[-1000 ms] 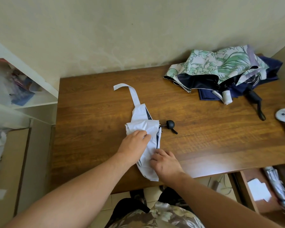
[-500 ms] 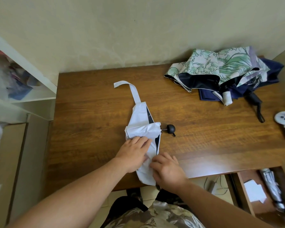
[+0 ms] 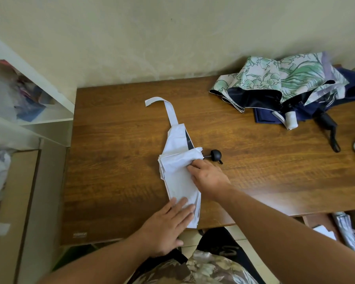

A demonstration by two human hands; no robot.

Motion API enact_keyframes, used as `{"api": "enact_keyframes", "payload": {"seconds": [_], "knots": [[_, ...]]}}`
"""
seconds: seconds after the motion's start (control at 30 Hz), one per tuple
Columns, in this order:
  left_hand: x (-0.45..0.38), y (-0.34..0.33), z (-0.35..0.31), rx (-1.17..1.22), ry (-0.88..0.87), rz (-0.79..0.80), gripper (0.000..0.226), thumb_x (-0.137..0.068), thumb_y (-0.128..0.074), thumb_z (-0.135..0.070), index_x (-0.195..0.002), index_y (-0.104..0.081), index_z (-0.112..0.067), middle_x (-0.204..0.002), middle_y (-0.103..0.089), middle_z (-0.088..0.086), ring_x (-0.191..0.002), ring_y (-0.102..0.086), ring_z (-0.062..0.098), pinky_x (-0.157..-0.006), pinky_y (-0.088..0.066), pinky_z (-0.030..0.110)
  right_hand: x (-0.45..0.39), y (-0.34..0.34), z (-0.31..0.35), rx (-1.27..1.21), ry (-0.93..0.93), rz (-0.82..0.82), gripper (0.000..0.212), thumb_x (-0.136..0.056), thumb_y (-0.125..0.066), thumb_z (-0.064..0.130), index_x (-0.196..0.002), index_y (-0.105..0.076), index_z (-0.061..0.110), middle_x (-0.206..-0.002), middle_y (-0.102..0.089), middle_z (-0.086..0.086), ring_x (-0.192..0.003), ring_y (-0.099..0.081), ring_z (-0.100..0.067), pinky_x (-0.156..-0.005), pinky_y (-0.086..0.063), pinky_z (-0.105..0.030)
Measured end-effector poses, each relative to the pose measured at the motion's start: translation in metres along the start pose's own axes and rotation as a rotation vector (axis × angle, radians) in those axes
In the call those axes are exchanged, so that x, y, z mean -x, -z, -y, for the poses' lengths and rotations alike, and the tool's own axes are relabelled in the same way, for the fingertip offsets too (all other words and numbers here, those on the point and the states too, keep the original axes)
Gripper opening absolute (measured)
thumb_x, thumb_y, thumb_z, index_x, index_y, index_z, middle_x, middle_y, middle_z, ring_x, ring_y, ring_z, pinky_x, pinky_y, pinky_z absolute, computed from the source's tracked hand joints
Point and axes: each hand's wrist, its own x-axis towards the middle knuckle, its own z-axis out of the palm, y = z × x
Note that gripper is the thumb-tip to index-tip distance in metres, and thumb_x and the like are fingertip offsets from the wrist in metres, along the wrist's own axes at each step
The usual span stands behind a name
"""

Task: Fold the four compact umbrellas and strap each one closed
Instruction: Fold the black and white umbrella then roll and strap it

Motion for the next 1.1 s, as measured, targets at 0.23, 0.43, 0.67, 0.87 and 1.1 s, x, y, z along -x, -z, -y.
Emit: {"api": "enact_keyframes", "payload": {"seconds": [0.23, 0.43, 0.67, 0.87, 1.1], "knots": [[-0.002, 0.043, 0.016, 0.45, 0.065, -0.198, 0.042, -0.104, -0.04, -0.037, -0.134, -0.066, -0.024, -0.138, -0.064, -0.001, -0.131, -0.058, 0.024, -0.109, -0.05, 0.043, -0.004, 0.001, 0.016, 0.072, -0.041, 0.079, 0.045, -0.102, -0.054, 0.042, -0.145, -0.044, 0.042, -0.138, -0.035, -0.001, -0.135, -0.029, -0.024, -0.104, -0.041, -0.048], [-0.06, 0.071, 0.06, 0.498, 0.445, -0.406, 0.032, -0.098, -0.063, -0.018, -0.13, -0.056, -0.018, -0.132, -0.056, 0.0, -0.121, -0.055, 0.017, -0.1, -0.05, 0.031, 0.007, -0.015, 0.02, 0.07, -0.079, 0.043, 0.055, -0.099, -0.056, 0.052, -0.15, -0.039, 0.039, -0.149, -0.029, 0.001, -0.144, -0.023, -0.024, -0.11, -0.04, -0.053], [-0.051, 0.034, 0.052, 0.21, 0.396, -0.201, 0.096, -0.08, -0.081, -0.056, -0.156, -0.044, -0.011, -0.158, -0.047, 0.007, -0.142, -0.049, 0.024, -0.113, -0.048, 0.041, 0.025, -0.026, 0.008, 0.186, -0.022, 0.154, 0.105, -0.084, -0.064, 0.074, -0.163, -0.005, 0.038, -0.167, 0.001, -0.003, -0.158, 0.001, -0.025, -0.125, -0.008, -0.06], [-0.041, 0.012, 0.053, 0.1, 0.368, -0.129, 0.09, -0.099, -0.034, -0.069, -0.167, -0.021, -0.012, -0.175, -0.011, 0.006, -0.162, -0.011, 0.021, -0.13, -0.015, 0.043, 0.051, -0.047, -0.005, 0.165, -0.025, 0.182, 0.098, -0.094, -0.043, 0.074, -0.164, 0.012, 0.032, -0.166, 0.033, 0.009, -0.152, 0.028, -0.017, -0.126, 0.0, -0.062], [-0.045, 0.02, 0.066, 0.16, 0.288, -0.032, 0.098, -0.094, -0.027, -0.08, -0.164, 0.02, -0.031, -0.169, 0.032, -0.009, -0.158, 0.025, 0.011, -0.13, 0.01, 0.039, 0.031, -0.024, -0.009, 0.027, 0.13, -0.341, 0.03, -0.091, -0.059, 0.035, -0.109, -0.072, 0.014, -0.124, -0.066, -0.004, -0.114, -0.062, -0.031, -0.086, -0.054, -0.047]]}}
